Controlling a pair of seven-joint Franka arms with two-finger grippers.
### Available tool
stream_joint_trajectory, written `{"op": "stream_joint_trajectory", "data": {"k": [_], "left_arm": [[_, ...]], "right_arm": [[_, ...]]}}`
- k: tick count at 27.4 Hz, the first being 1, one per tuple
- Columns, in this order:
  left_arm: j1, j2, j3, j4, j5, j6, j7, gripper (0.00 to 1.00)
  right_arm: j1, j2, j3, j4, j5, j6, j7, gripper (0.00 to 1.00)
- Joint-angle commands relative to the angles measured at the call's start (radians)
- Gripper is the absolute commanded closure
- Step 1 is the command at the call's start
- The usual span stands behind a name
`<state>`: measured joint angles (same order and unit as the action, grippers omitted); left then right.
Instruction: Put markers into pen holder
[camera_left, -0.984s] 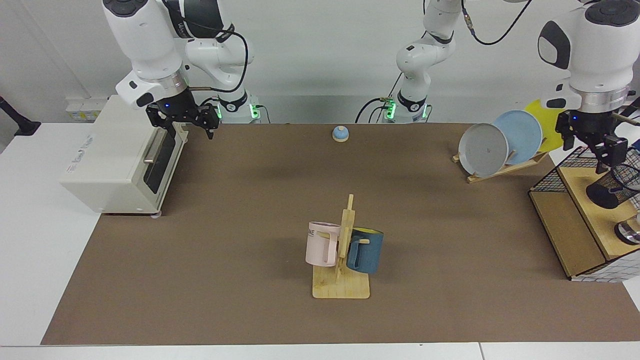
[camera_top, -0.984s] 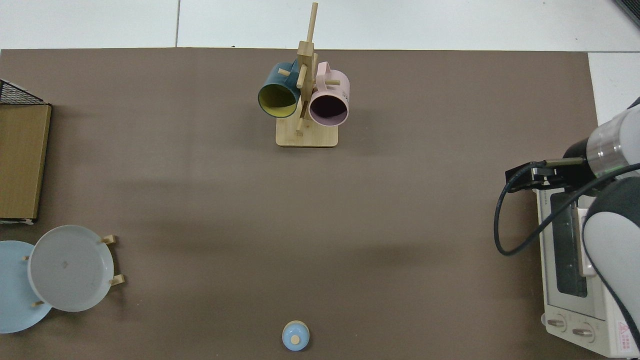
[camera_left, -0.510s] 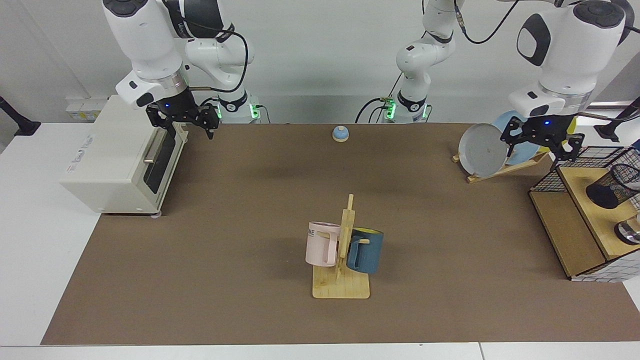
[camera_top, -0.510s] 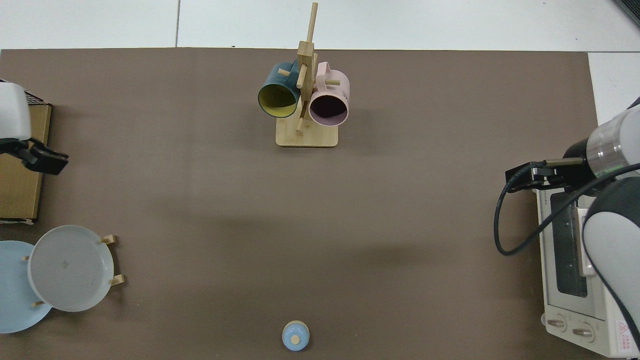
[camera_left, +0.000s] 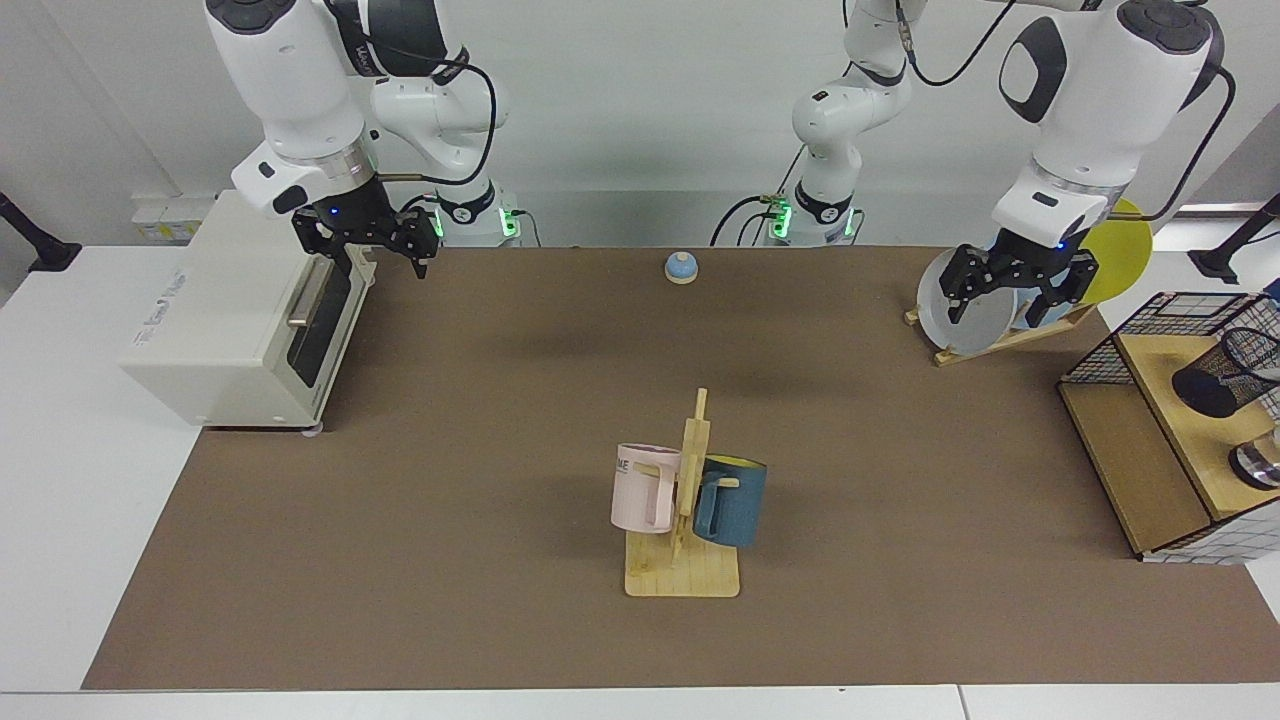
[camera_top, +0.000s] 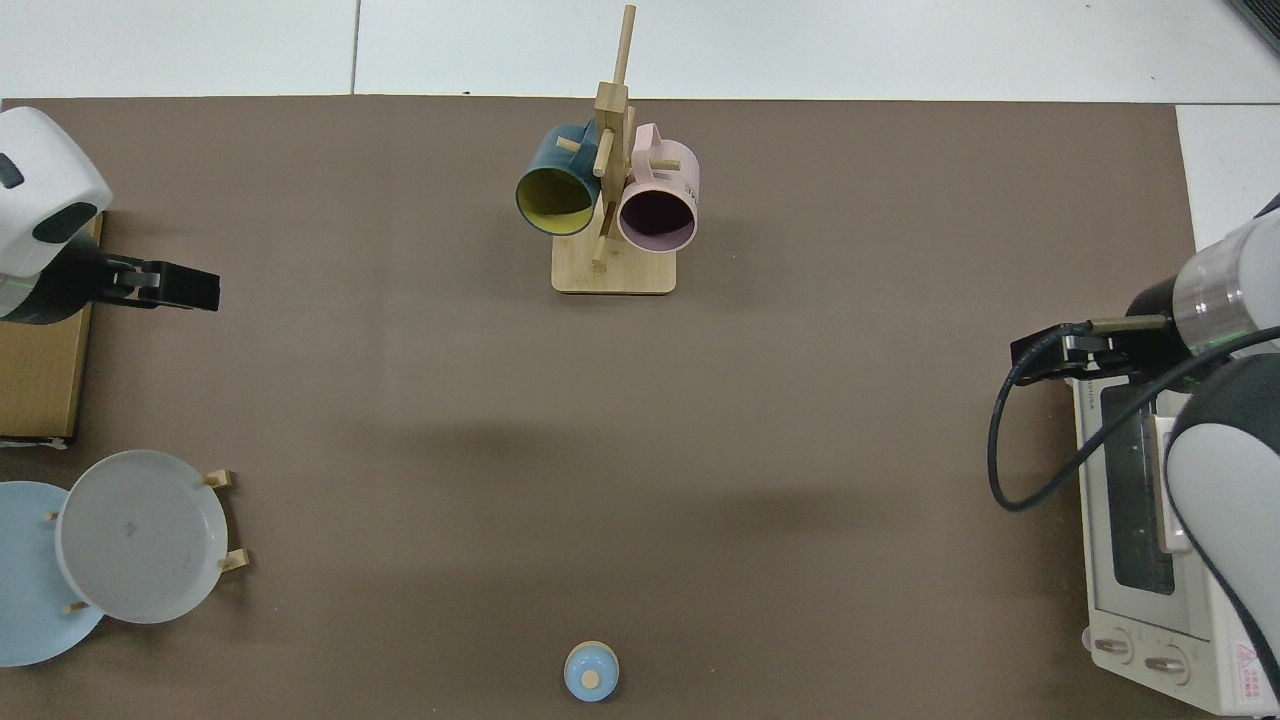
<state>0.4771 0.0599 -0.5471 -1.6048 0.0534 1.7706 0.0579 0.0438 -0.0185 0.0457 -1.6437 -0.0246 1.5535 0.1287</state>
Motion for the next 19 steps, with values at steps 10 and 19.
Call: {"op": "stream_joint_trajectory", "data": {"k": [10,19], "left_arm": [[-0.011,-0.080,-0.022,-0.015,-0.021,-0.080,-0.035,0.00],[-0.086,-0.080,0.057,-0.003,-0.021,-0.094,-0.033,0.00]], "right_arm": [[-0.016,-0.020,0.011,-0.027,0.015,0.028,0.009,0.00],[-0.018,-0.020,0.011,-0.027,0.015,0.028,0.009,0.00]]}}
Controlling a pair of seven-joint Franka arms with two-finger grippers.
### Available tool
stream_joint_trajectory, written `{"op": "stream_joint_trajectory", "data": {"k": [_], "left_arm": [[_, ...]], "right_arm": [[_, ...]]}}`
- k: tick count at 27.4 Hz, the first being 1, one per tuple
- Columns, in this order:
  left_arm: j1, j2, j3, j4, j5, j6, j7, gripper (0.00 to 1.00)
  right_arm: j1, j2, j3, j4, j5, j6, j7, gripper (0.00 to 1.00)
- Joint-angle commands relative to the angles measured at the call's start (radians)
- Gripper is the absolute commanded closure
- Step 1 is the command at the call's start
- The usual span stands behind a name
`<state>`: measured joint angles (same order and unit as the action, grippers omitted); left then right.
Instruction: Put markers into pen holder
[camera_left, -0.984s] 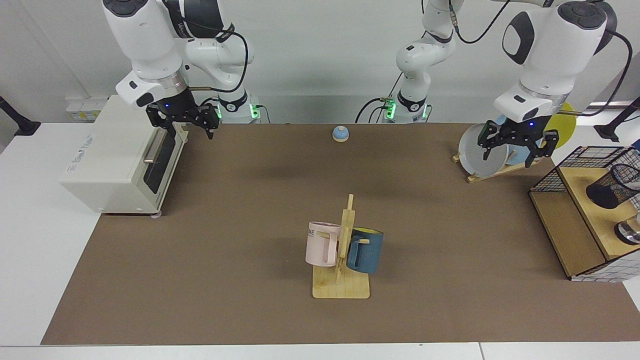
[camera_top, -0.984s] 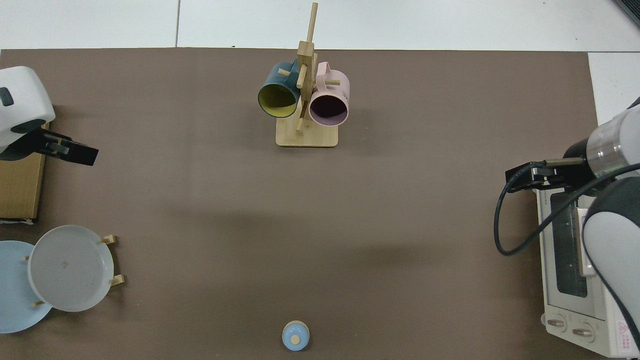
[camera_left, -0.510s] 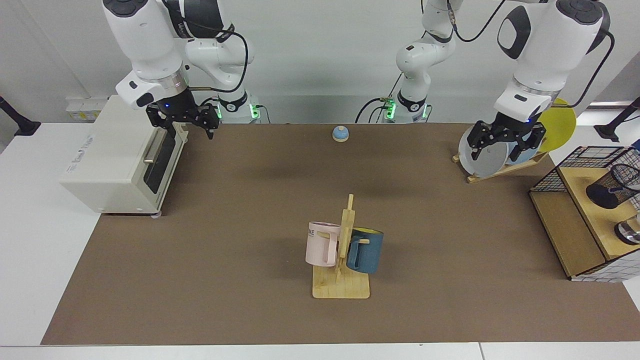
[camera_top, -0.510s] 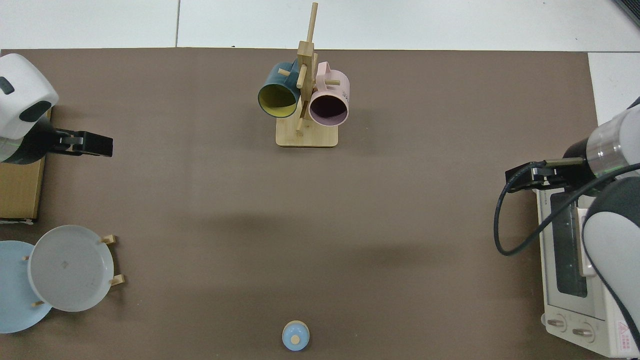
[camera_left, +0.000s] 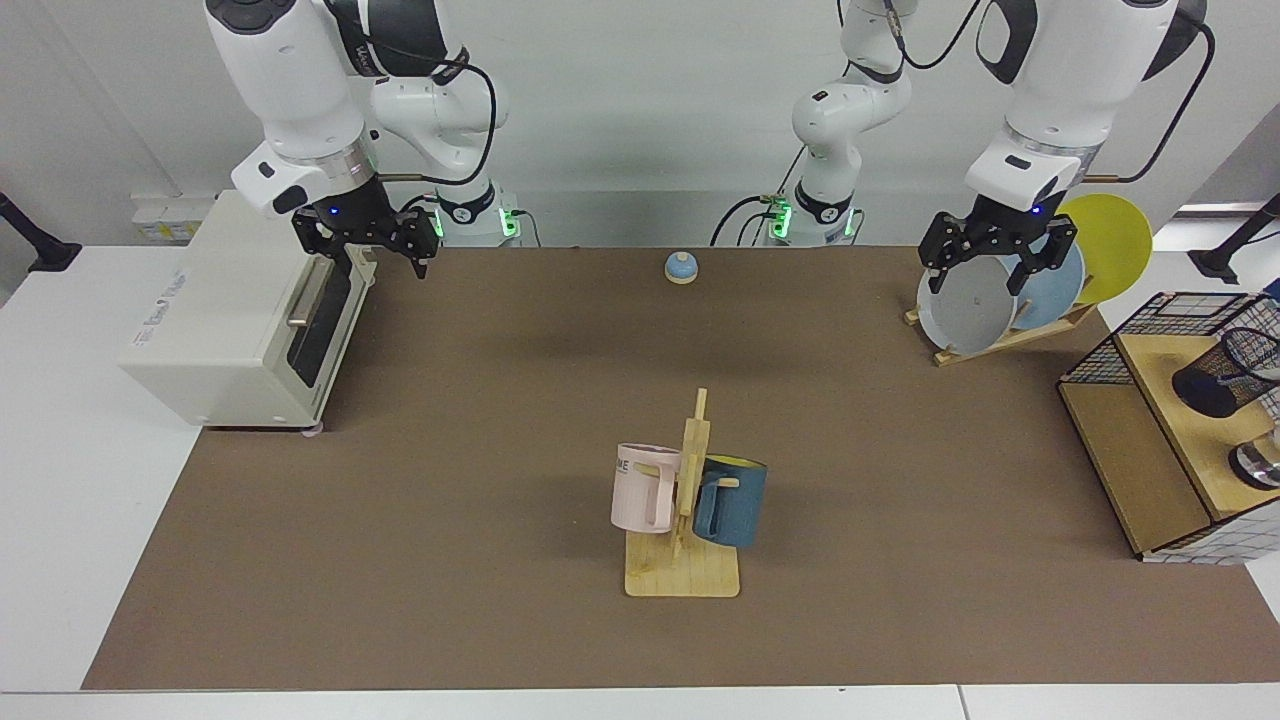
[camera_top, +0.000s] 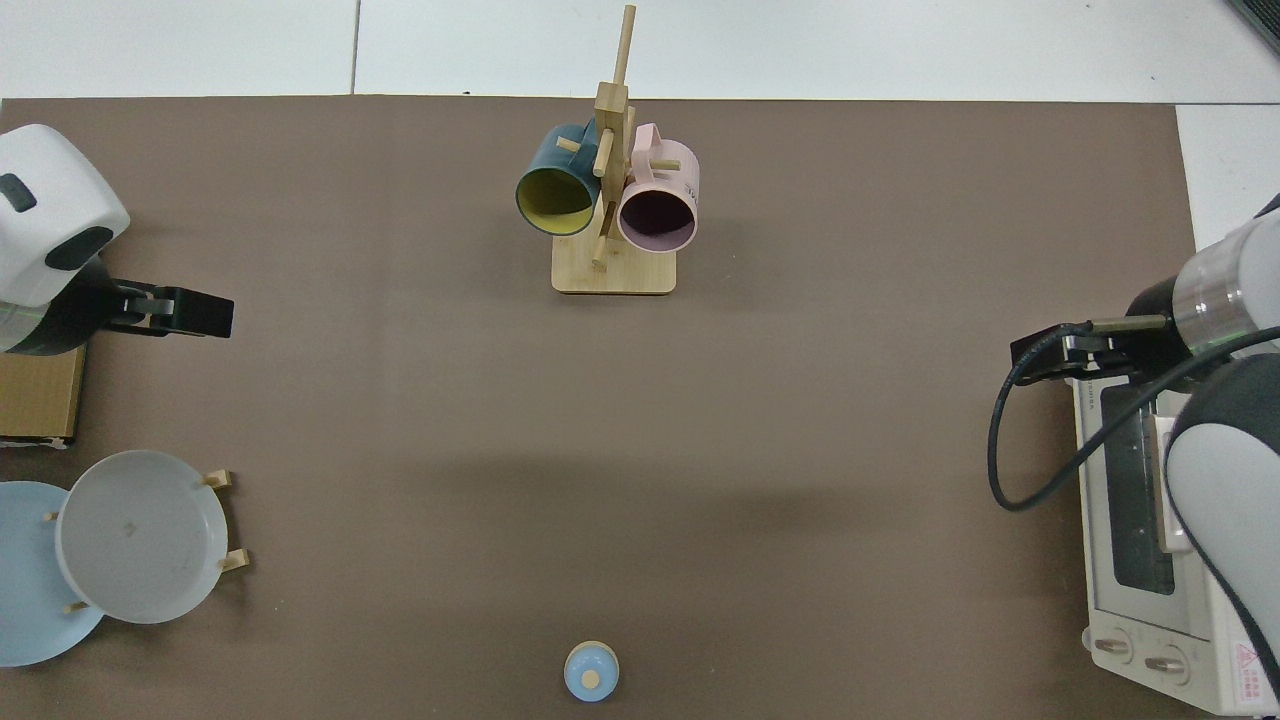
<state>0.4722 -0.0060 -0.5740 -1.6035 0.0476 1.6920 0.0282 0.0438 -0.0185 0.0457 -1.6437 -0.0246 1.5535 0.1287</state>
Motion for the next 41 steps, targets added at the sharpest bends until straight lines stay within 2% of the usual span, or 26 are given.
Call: {"op": "stream_joint_trajectory", "data": {"k": [1,3,6,12,16,36,41], "left_arm": [[-0.121,-0.014,0.127,-0.004,-0.015,-0.014,-0.002,0.00],[-0.209,-0.014,0.218,0.000,-0.017,-0.003,-0.004,0.00],[-0.309,-0.011,0.311,0.011,-0.018,-0.002,-0.010,0.00],[-0.406,-0.011,0.387,0.010,-0.020,-0.003,-0.014,0.00],[-0.490,-0.014,0.474,0.010,-0.018,-0.002,-0.014,0.00],[-0.501,-0.020,0.494,0.002,-0.025,-0.003,-0.008,0.00],[-0.494,-0.020,0.497,0.001,-0.064,-0.002,-0.002,0.00]], "right_arm": [[-0.018,-0.020,0.011,-0.027,0.015,0.028,0.009,0.00],[-0.018,-0.020,0.011,-0.027,0.015,0.028,0.009,0.00],[-0.018,-0.020,0.011,-0.027,0.015,0.028,0.009,0.00],[-0.018,-0.020,0.011,-0.027,0.015,0.028,0.009,0.00],[-0.018,-0.020,0.011,-0.027,0.015,0.028,0.009,0.00],[-0.018,-0.020,0.011,-0.027,0.015,0.028,0.009,0.00],[-0.018,-0.020,0.011,-0.027,0.015,0.028,0.009,0.00]]}}
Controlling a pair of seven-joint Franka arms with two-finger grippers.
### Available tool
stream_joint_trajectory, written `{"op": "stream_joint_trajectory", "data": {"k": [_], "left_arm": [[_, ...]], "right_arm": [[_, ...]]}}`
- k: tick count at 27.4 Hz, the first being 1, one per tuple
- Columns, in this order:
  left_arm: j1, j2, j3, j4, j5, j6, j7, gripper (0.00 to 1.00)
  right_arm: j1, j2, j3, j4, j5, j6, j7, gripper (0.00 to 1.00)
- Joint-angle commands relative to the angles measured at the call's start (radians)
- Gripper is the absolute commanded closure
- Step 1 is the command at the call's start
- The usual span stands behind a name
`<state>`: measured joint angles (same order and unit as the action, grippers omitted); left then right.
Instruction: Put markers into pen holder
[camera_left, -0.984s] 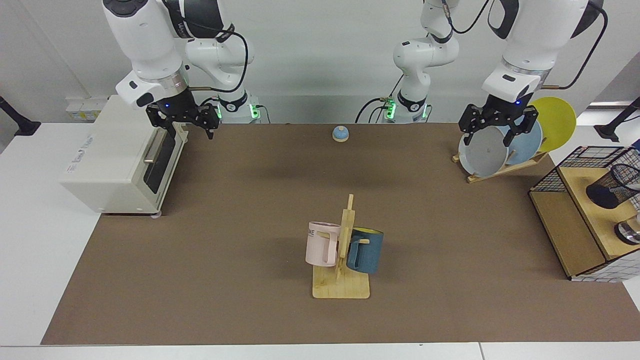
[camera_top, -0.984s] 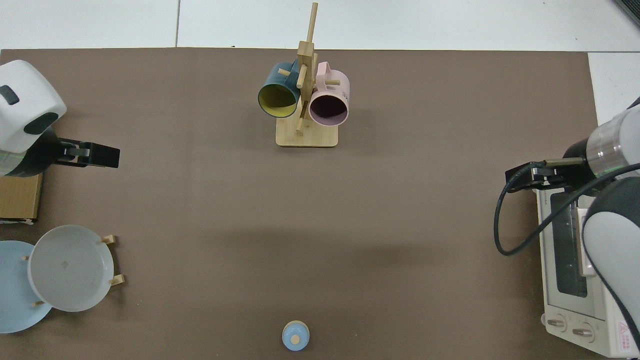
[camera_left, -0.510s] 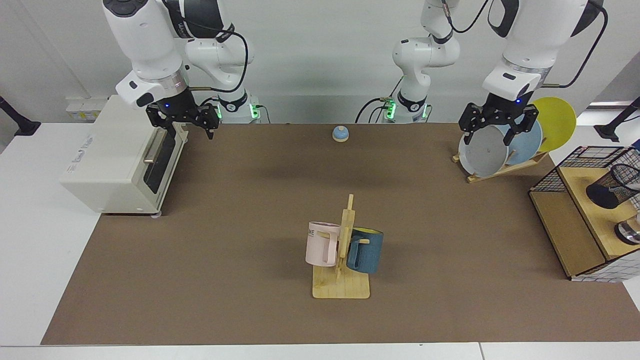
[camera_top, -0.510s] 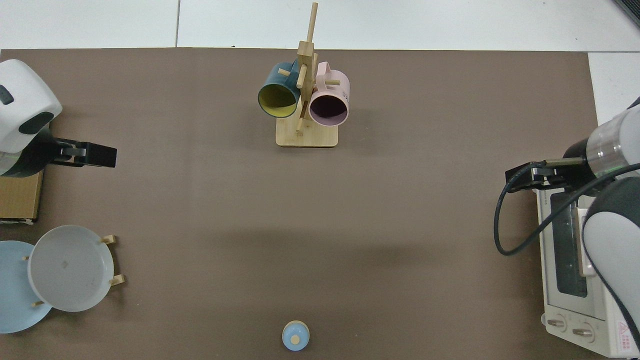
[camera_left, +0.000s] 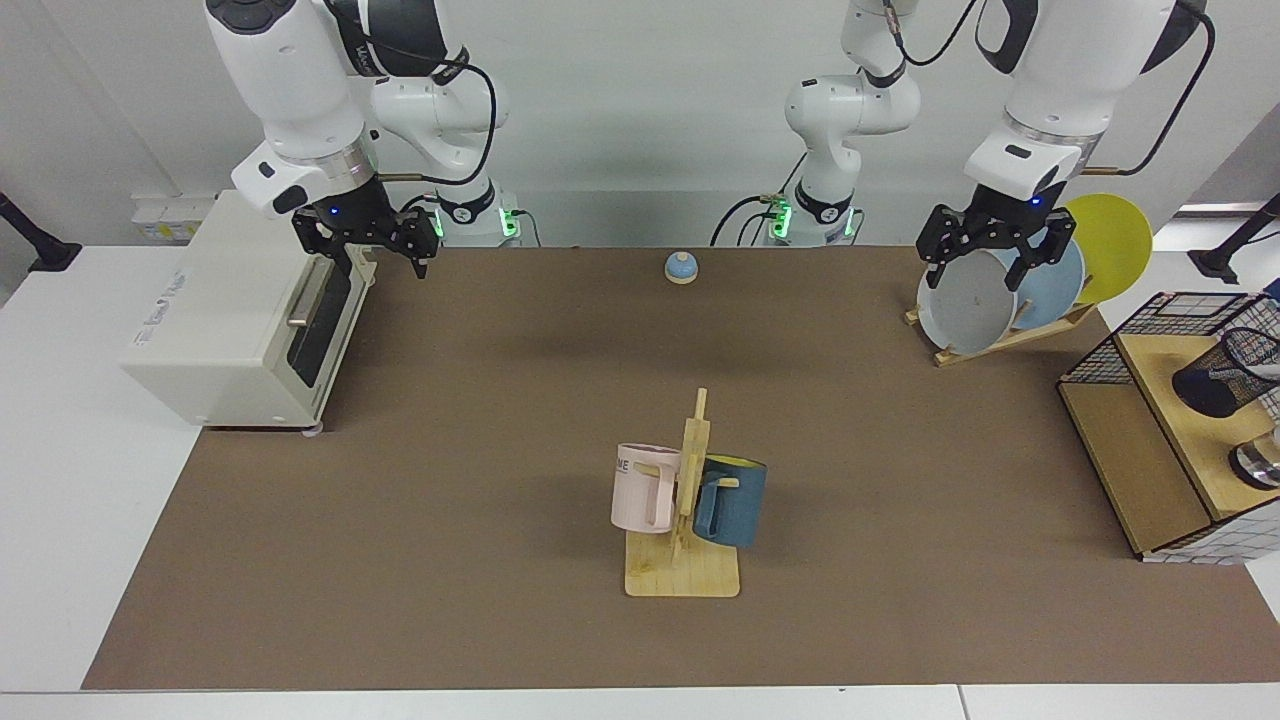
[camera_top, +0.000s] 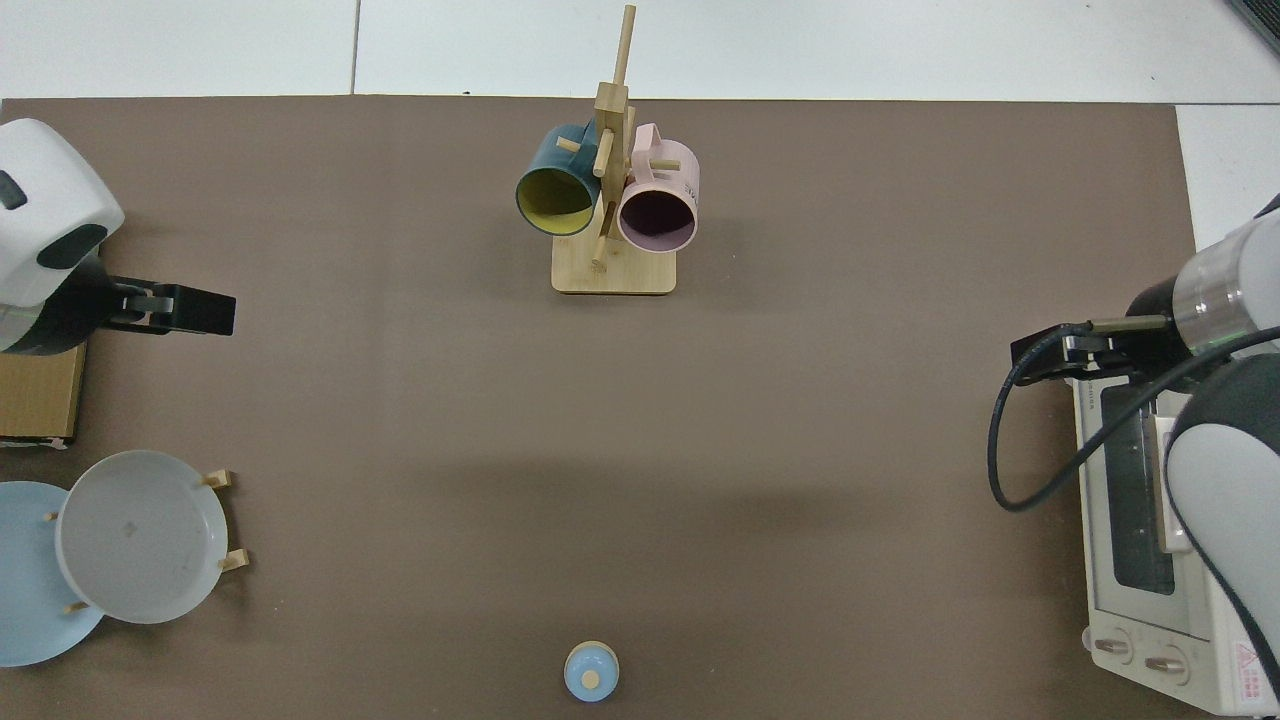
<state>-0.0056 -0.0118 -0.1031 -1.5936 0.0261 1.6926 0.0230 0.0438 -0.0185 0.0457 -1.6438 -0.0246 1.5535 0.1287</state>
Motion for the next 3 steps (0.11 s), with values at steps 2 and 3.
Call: {"op": "stream_joint_trajectory", "data": {"k": [2,3], "left_arm": [[-0.016,-0.014,0.034,-0.009,-0.052,-0.001,0.005,0.00],[-0.017,-0.014,0.036,-0.009,-0.052,0.001,0.006,0.00]], "right_arm": [[-0.018,-0.020,0.011,-0.027,0.017,0.028,0.009,0.00],[-0.018,-0.020,0.011,-0.027,0.015,0.028,0.009,0.00]]}}
